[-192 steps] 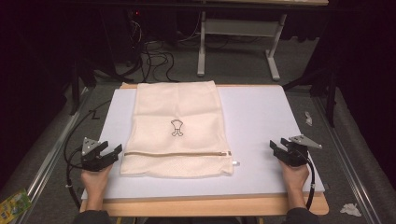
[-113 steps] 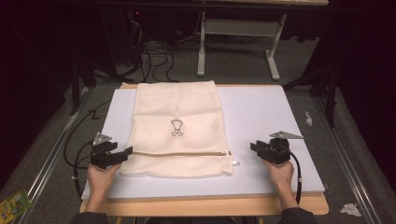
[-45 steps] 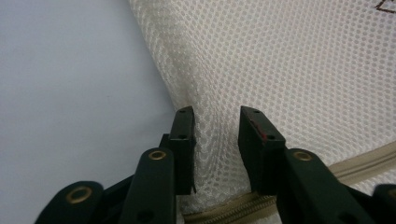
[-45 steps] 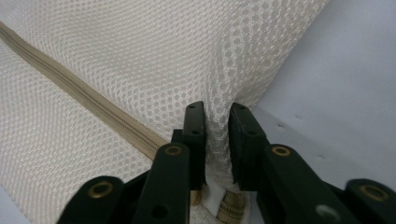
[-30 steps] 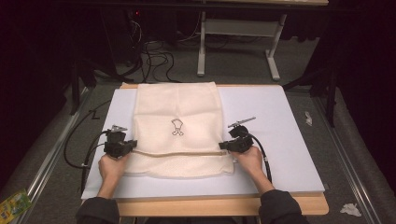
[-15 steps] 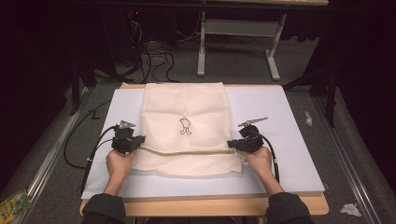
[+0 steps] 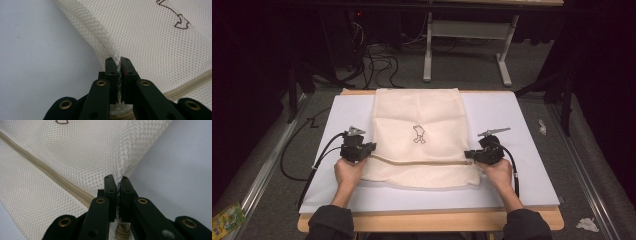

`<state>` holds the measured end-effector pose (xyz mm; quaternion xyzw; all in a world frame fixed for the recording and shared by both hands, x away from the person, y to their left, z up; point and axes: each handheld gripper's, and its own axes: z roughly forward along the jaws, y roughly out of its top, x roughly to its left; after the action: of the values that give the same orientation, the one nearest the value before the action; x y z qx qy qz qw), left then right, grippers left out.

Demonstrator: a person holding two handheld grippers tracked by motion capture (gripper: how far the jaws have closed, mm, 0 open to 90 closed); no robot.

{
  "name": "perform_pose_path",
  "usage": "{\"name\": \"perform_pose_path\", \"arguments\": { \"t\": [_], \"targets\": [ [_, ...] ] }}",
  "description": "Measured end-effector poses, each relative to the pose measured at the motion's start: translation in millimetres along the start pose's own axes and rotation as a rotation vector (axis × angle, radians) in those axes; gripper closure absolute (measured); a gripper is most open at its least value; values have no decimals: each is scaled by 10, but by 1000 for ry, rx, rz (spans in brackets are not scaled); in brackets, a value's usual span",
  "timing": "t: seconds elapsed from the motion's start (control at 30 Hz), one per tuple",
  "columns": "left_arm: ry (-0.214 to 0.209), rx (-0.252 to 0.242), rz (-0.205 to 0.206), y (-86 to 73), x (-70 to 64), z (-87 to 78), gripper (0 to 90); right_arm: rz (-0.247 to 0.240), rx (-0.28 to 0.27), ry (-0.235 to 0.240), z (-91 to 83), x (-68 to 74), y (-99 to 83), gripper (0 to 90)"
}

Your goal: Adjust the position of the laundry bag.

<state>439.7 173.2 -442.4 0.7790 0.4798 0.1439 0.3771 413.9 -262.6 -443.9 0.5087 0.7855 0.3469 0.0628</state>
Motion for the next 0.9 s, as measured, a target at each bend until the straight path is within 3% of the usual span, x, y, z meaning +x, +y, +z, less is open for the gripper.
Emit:
{"name": "perform_pose_path", "arguments": {
  "t": [0.73, 0.9],
  "targets": [
    [-48, -11, 57, 74, -313, 174, 861, 53, -19, -50, -277, -277, -180, 879],
    [-49, -7, 68, 59, -334, 202, 856, 64, -11, -57, -301, -308, -210, 878]
  ]
}}
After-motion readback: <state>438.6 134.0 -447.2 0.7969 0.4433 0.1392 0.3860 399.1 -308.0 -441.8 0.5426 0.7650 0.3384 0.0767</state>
